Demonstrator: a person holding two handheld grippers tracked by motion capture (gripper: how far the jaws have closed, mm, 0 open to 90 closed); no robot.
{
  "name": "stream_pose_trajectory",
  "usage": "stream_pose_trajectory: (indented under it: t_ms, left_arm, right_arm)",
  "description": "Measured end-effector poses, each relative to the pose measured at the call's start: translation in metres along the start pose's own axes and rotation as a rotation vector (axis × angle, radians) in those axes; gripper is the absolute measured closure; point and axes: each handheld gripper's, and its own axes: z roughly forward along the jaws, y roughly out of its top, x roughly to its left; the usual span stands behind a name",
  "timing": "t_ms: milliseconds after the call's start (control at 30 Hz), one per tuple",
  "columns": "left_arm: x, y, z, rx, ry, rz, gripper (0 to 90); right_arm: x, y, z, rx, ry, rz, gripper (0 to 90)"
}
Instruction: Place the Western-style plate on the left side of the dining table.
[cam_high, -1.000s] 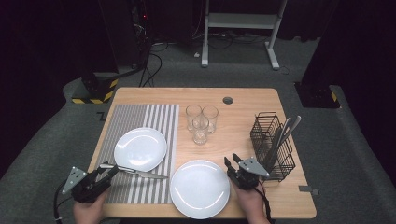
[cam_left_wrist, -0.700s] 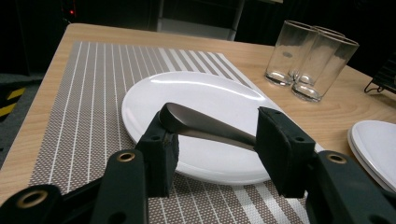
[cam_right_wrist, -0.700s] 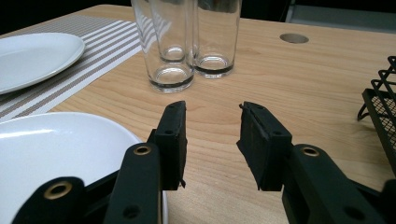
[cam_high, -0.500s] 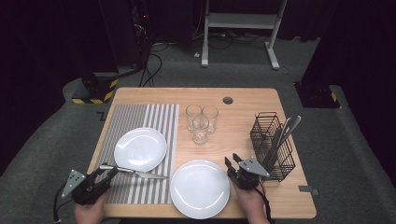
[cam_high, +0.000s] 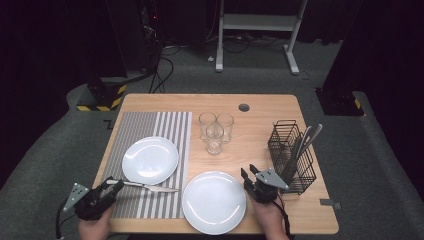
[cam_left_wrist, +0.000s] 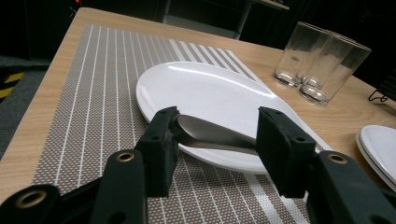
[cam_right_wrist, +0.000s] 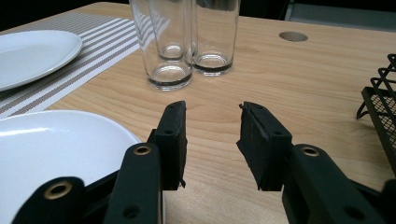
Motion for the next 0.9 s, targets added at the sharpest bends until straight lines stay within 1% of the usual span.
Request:
stream_pose_trajectory:
  t_ms: [300, 533, 667, 767, 900]
  left_arm:
    - [0.0011, -0.0011, -0.0016, 0.011, -0.001, -0.004, 49.2]
    - [0.0013, -0.0015, -0.0039, 0.013, -0.005, 0.008, 49.4]
    - [0.0027, -0.0015, -0.0053, 0.014, -0.013, -0.001, 50.5]
    - [0.0022, -0.001, -0.0061, 0.01, -0.011, 0.001, 50.8]
    - [0.0019, -0.0002, -0.0082, -0.008, -0.006, 0.001, 51.0]
  right_arm:
    - [0.0011, -0.0005, 0.0005, 0.003, 0.004, -0.004, 61.1]
    - [0.0014, -0.0007, 0.0008, 0.005, 0.006, -0.005, 61.1]
    - [0.0017, -0.0009, 0.001, 0.006, 0.007, -0.005, 61.1]
    - [0.002, -0.001, 0.0012, 0.006, 0.007, -0.006, 61.1]
    - [0.0022, -0.0011, 0.0012, 0.005, 0.007, -0.006, 61.1]
